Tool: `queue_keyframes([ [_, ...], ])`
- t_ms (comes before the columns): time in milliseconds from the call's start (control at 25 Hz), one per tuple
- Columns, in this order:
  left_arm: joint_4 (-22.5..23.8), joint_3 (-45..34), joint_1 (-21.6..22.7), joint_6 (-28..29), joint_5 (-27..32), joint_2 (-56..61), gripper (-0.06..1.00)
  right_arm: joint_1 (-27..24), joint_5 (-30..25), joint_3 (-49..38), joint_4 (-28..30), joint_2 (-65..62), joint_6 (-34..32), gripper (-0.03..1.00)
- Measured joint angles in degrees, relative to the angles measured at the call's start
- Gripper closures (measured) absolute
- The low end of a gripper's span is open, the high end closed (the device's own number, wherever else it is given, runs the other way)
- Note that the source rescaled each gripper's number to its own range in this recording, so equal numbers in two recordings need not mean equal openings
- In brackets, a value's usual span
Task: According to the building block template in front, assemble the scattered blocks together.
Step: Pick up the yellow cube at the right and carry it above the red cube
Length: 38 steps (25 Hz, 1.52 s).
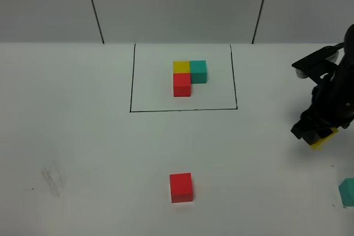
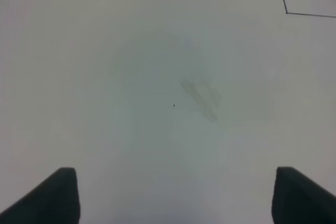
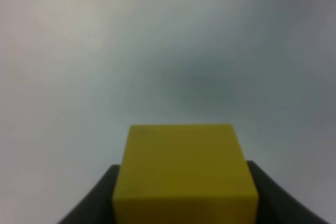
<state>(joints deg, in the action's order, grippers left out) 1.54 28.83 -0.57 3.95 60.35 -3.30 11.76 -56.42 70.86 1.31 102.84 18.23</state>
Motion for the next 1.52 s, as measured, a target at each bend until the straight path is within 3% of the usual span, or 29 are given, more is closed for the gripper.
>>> queue_keyframes([
  [280, 0.0, 0.0, 0.0, 0.0, 0.0, 0.0, 0.19, 7.21, 1.3, 7.18, -0.09, 0.0, -24.34, 0.77],
  [440, 0.0, 0.0, 0.0, 0.0, 0.0, 0.0, 0.19, 12.56, 2.17, 7.87, 1.37, 0.0, -34.09, 0.77],
  [680, 0.0, 0.0, 0.0, 0.0, 0.0, 0.0, 0.19, 18.51, 2.58, 7.93, -0.38, 1.82, -40.63, 0.77],
  [880, 0.0, 0.0, 0.0, 0.0, -0.04, 0.0, 0.19, 22.84, 2.62, 9.22, -2.74, 5.8, -42.12, 0.77],
  [1120, 0.0, 0.0, 0.0, 0.0, -0.04, 0.0, 0.19, 24.26, -3.43, 20.57, -3.9, 12.61, -46.97, 0.77],
  [1240, 0.0, 0.0, 0.0, 0.0, -0.04, 0.0, 0.19, 25.35, -3.32, 23.39, -4.37, 14.43, -49.29, 0.77],
  [1520, 0.0, 0.0, 0.0, 0.0, -0.06, 0.0, 0.19, 31.23, -1.13, 23.9, 0.9, 17.16, -59.26, 0.77],
])
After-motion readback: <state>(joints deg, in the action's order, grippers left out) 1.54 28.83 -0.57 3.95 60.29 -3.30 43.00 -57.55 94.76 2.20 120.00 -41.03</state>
